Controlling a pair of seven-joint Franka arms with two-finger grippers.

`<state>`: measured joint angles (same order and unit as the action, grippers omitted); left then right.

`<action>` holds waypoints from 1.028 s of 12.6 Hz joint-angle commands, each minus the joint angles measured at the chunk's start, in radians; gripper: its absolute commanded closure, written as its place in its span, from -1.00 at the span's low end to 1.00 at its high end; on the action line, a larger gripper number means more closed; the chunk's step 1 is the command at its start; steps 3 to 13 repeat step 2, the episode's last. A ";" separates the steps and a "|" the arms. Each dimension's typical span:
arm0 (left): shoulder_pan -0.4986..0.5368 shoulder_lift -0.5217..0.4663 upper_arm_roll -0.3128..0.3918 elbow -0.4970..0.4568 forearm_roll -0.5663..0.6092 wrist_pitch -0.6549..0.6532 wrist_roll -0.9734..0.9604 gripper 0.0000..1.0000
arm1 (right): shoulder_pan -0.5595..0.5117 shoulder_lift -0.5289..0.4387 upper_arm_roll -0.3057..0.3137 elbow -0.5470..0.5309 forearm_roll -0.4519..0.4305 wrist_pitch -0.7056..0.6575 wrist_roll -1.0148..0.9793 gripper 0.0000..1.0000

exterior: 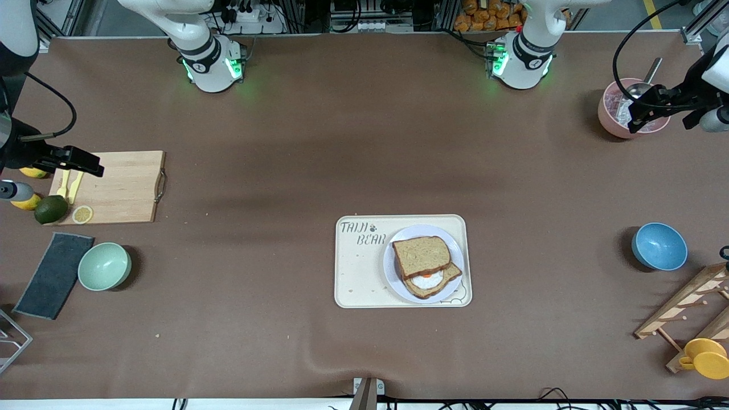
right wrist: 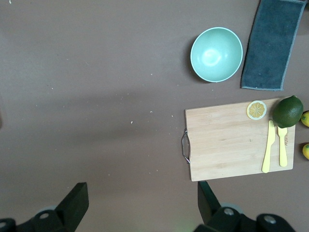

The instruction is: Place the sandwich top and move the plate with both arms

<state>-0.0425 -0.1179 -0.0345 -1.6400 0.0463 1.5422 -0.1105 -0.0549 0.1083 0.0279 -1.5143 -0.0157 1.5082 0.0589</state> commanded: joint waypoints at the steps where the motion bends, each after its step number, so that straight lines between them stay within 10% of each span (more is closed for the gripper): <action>1: -0.020 0.003 0.013 0.020 -0.008 -0.020 -0.014 -1.00 | -0.005 -0.001 0.001 0.000 0.014 -0.006 0.006 -1.00; 13: -0.020 0.003 0.013 0.020 -0.008 -0.020 -0.014 -1.00 | -0.003 -0.001 0.001 0.000 0.014 -0.006 0.006 -1.00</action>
